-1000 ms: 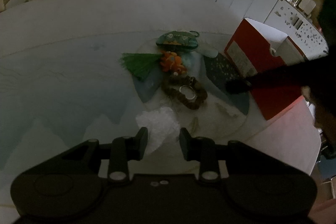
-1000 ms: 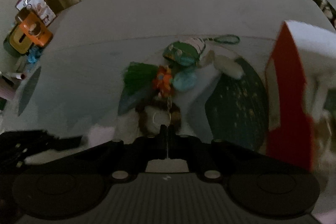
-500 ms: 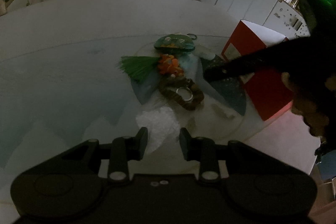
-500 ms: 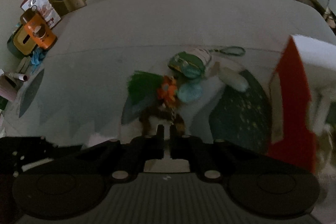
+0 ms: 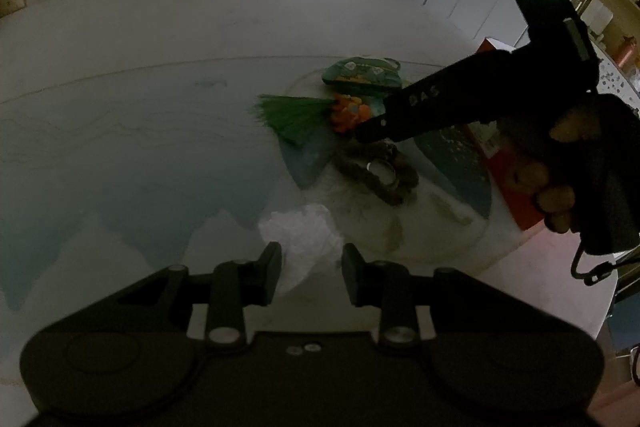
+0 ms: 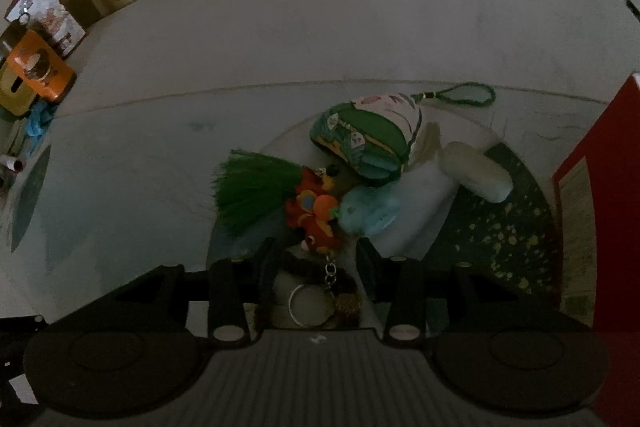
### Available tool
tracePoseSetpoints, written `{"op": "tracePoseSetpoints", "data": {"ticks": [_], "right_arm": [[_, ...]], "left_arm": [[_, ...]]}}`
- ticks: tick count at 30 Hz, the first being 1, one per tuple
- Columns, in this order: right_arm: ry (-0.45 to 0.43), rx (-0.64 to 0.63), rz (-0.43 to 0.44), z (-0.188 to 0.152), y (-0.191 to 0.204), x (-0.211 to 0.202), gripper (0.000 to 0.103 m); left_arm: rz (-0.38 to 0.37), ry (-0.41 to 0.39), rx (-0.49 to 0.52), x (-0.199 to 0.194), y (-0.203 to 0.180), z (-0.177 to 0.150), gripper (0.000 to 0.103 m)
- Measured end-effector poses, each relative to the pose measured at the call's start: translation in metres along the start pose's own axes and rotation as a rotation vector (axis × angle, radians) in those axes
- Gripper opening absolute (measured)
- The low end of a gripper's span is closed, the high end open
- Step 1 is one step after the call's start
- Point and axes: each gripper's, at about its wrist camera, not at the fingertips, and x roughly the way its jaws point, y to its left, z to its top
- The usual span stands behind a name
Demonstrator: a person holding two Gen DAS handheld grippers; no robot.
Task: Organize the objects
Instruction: 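Grasp the orange flower keychain with the right tool while the left holds the plastic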
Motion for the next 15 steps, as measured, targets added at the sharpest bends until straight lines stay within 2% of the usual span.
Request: {"op": "tracePoseSetpoints", "data": {"ticks": [7,15], "right_arm": [[0.020,-0.021,-0.019,-0.001,0.002,0.008,0.014],[-0.034,-0.022,-0.014,-0.003,0.006,-0.011,0.009]], "left_arm": [[-0.007,0.002,0.004,0.003,0.001,0.004,0.031],[-0.005,-0.005,0.003,0.002,-0.001,0.005,0.031]]}}
